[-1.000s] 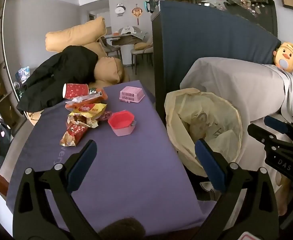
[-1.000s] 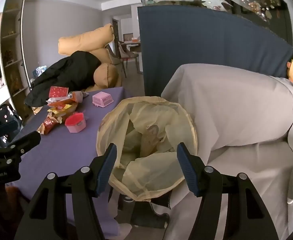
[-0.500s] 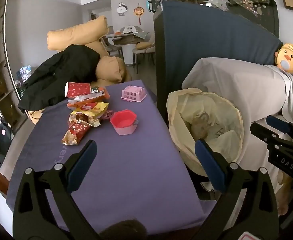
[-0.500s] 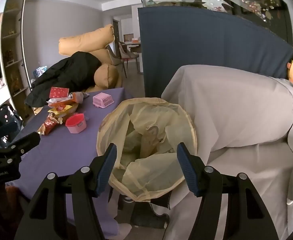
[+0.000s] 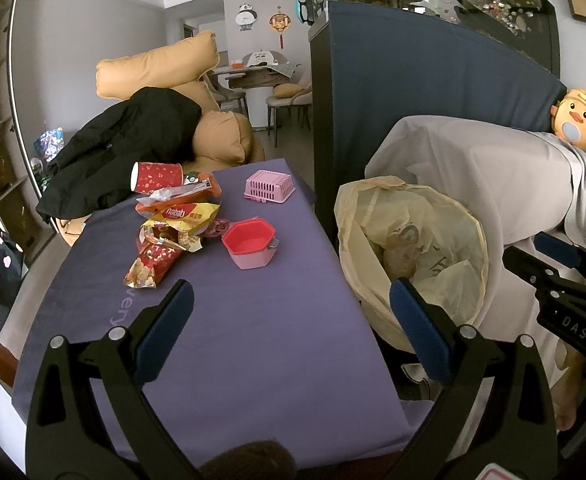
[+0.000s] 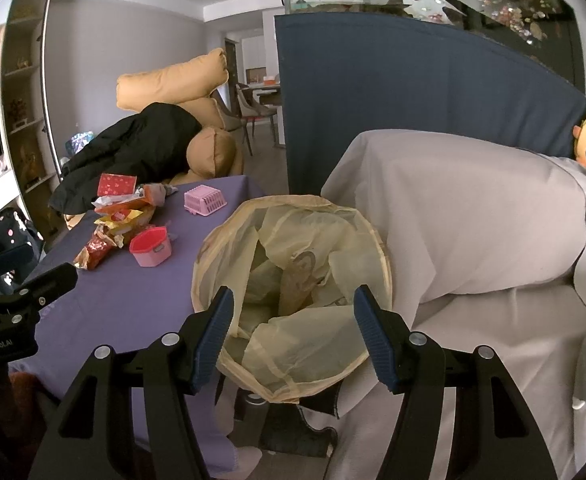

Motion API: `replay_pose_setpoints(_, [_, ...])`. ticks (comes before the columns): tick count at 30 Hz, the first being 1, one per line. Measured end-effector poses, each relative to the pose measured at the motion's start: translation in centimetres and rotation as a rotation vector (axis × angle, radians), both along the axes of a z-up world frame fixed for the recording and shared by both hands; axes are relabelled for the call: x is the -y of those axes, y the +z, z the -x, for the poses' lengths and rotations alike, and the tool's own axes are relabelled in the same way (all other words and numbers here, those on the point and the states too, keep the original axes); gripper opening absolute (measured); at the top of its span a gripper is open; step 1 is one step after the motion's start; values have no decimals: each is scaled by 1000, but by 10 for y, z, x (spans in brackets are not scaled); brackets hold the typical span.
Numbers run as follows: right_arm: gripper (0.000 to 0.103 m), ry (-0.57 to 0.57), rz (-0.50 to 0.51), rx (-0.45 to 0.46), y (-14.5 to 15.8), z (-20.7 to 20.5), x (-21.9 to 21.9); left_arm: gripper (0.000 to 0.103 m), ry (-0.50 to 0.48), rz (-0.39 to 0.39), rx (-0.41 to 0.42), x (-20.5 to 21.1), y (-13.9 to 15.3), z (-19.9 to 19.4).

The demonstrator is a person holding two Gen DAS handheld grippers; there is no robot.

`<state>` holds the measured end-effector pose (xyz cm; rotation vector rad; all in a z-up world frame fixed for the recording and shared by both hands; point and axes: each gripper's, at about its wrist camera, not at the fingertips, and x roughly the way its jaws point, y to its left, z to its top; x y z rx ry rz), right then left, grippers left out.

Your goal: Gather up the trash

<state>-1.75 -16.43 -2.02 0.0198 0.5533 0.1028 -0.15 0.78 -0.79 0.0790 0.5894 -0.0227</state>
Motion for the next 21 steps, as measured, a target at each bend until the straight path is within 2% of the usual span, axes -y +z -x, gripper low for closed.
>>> replay_pose_setpoints(21, [59,0,-1,-3,-1,-1,-1,94,2,4,-7,-2,-1,1])
